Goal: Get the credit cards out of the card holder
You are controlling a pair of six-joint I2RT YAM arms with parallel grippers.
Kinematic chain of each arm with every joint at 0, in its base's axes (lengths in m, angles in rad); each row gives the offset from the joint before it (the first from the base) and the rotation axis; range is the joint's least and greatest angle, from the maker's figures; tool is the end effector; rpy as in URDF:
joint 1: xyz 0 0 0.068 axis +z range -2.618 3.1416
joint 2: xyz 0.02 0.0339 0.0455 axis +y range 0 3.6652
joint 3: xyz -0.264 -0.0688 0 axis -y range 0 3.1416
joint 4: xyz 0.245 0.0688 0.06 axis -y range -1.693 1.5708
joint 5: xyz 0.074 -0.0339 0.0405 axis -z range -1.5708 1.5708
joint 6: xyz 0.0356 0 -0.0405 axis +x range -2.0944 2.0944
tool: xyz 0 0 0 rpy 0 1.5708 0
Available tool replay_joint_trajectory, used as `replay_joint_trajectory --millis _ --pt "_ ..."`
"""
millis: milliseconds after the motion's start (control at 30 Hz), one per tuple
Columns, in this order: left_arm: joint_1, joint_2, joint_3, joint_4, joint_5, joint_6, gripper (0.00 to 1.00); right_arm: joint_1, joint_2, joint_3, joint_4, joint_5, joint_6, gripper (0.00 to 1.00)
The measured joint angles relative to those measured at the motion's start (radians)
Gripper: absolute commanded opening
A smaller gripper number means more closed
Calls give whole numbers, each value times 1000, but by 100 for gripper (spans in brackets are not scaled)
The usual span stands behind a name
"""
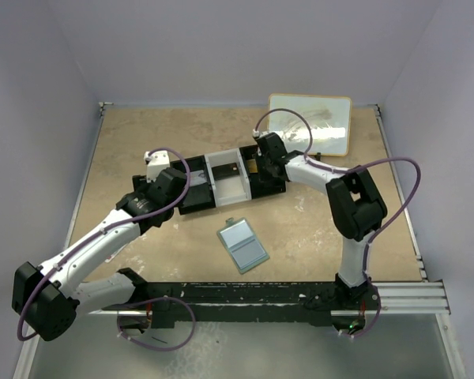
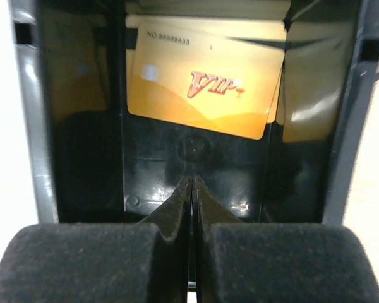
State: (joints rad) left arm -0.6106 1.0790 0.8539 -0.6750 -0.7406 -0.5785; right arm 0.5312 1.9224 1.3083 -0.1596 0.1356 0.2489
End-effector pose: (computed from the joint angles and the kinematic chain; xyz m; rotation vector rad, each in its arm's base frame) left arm 0.1857 -0.1007 0.2715 -0.2600 2.1854 0.2756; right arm 0.3679 0.2106 0.1929 -0.2636 2.3321 0.2283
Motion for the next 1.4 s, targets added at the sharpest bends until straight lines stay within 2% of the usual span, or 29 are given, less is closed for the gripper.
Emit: replay_joint_trajectory --millis 267,667,933,1267,1400 --pt "0 1 0 0 0 0 73 0 48 16 -32 30 42 0" --pt "0 2 0 0 0 0 73 0 153 140 -24 93 63 0" --pt "0 2 0 0 0 0 73 0 164 154 -24 143 77 2" --pt "0 2 0 0 1 0 73 0 151 155 -33 121 85 15" --pt "0 2 0 0 1 0 73 0 34 115 -45 103 91 22"
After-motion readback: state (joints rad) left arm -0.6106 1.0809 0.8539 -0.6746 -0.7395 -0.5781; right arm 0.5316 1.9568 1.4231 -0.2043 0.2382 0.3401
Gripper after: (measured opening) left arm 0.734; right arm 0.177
